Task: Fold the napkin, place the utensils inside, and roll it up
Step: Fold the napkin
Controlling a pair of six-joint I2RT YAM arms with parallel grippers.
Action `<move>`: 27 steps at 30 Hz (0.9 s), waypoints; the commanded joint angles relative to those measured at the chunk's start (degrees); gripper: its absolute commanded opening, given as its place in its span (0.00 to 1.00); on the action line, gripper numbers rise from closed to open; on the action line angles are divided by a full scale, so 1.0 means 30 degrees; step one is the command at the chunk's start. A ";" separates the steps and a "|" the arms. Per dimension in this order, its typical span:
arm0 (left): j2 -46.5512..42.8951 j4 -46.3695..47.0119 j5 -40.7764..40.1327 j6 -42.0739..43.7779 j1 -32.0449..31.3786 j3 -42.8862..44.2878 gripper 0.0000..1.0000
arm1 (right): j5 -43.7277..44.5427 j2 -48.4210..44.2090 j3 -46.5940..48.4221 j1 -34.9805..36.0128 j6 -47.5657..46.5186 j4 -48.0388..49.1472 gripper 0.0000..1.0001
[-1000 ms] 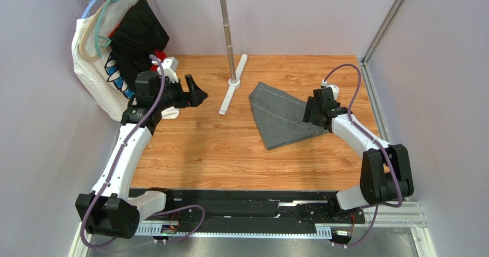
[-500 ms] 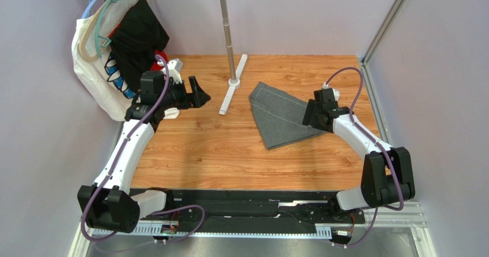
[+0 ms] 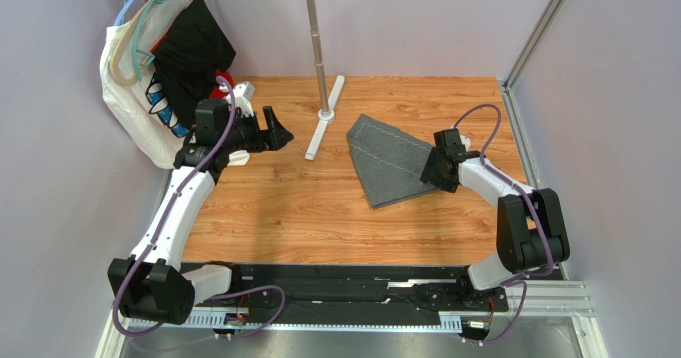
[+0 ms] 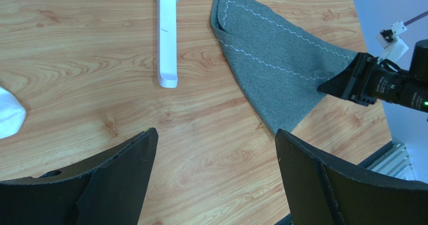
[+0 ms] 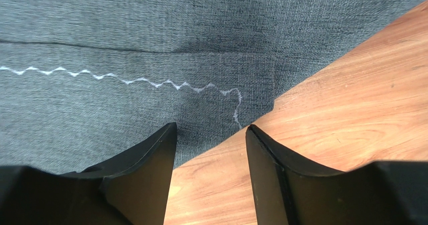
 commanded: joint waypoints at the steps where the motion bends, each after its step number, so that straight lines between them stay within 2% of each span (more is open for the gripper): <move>1: -0.0434 0.0341 0.0253 -0.0114 -0.0053 0.0173 0.96 | 0.0079 0.0698 0.0422 -0.0181 0.0402 0.0898 0.56; 4: -0.0463 0.0341 0.0224 -0.0114 -0.0053 0.0173 0.96 | 0.0166 0.1079 0.0745 -0.0211 0.0285 0.0898 0.53; 7: -0.0492 0.0400 0.0252 -0.0114 -0.0053 0.0143 0.96 | 0.0313 0.1168 0.1009 -0.0269 0.0255 0.0752 0.45; 17: -0.0463 0.0488 0.0428 -0.0202 -0.0053 0.0085 0.96 | 0.0372 0.1196 0.1418 -0.0240 -0.0213 0.0605 0.28; 19: -0.0434 0.0488 0.0458 -0.0231 -0.0053 0.0085 0.96 | 0.0284 0.1255 0.1507 -0.0241 -0.0272 0.0751 0.19; 24: -0.0434 0.0517 0.0546 -0.0260 -0.0082 0.0055 0.96 | -0.0066 0.1694 0.2356 -0.0240 -0.0564 0.0868 0.06; 25: -0.0405 0.0517 0.0546 -0.0260 -0.0082 0.0055 0.96 | -0.0155 0.1753 0.2473 -0.0240 -0.0565 0.0869 0.00; 27: -0.0405 0.0488 0.0546 -0.0260 -0.0111 0.0056 0.96 | -0.0534 0.1782 0.2591 -0.0269 -0.0652 0.1102 0.00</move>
